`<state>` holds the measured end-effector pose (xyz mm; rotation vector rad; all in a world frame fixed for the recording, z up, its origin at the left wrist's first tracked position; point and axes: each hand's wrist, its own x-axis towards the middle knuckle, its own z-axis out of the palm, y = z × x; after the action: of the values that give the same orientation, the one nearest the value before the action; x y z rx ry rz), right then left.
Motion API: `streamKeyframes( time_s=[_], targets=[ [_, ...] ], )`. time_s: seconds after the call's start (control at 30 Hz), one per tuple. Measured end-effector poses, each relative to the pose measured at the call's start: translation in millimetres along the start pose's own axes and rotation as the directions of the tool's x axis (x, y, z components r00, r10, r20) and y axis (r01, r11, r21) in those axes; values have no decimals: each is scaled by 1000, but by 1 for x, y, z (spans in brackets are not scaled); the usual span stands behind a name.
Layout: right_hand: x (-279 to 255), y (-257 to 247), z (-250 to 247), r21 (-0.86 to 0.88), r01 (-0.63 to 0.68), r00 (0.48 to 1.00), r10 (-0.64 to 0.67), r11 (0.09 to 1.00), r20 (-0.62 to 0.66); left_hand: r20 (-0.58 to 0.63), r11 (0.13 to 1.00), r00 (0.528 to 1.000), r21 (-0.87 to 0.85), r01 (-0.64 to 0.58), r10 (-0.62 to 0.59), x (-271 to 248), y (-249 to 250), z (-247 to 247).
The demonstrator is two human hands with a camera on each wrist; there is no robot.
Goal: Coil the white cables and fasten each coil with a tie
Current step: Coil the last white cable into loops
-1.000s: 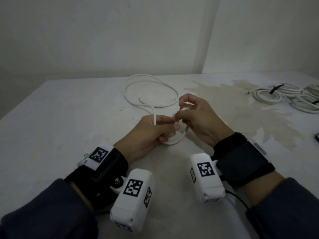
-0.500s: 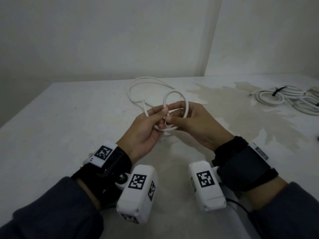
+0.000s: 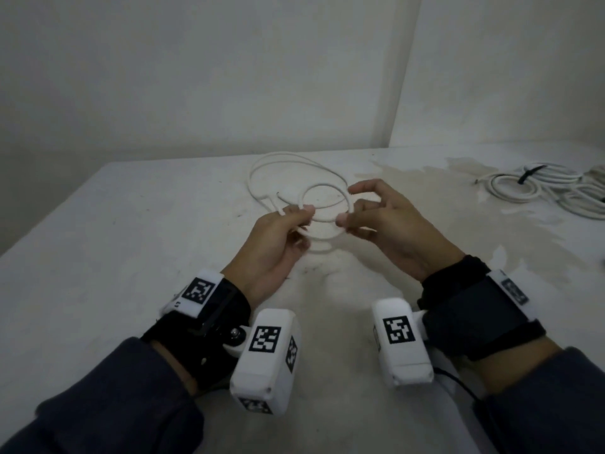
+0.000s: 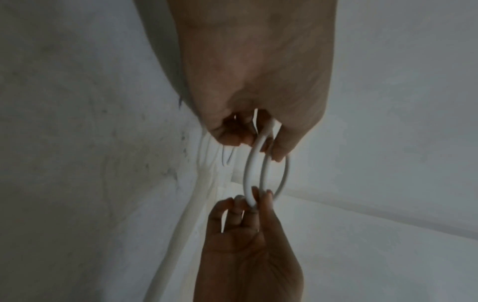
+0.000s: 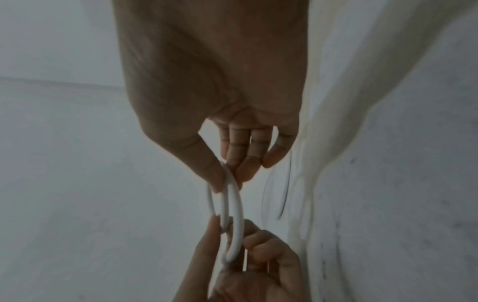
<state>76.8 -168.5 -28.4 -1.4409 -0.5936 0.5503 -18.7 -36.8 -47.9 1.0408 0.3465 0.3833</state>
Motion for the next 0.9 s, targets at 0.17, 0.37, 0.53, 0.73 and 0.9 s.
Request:
streamKeyframes(
  time_s=[0.17,0.37,0.53,0.73,0.9],
  targets=[
    [4,2,-6,268,27,992,8,963,-129,147,996,986,-16,88,-85,-3,-2,4],
    [0,1,9,345,-130,991,118,930,57,224,991,973,-109,77,-51,-9,-2,7],
    [5,5,14,484,-59,991,111,873,-79,136,986,986,-125,113,-95,-5,-1,8],
    [5,4,18,311,-72,994,93,948,-54,-102,999,994,38,-26,30,2,-4,2],
    [1,2,17,109,-30,999,26,994,34,23,992,998,108,-66,64,-5,-1,10]
  ],
)
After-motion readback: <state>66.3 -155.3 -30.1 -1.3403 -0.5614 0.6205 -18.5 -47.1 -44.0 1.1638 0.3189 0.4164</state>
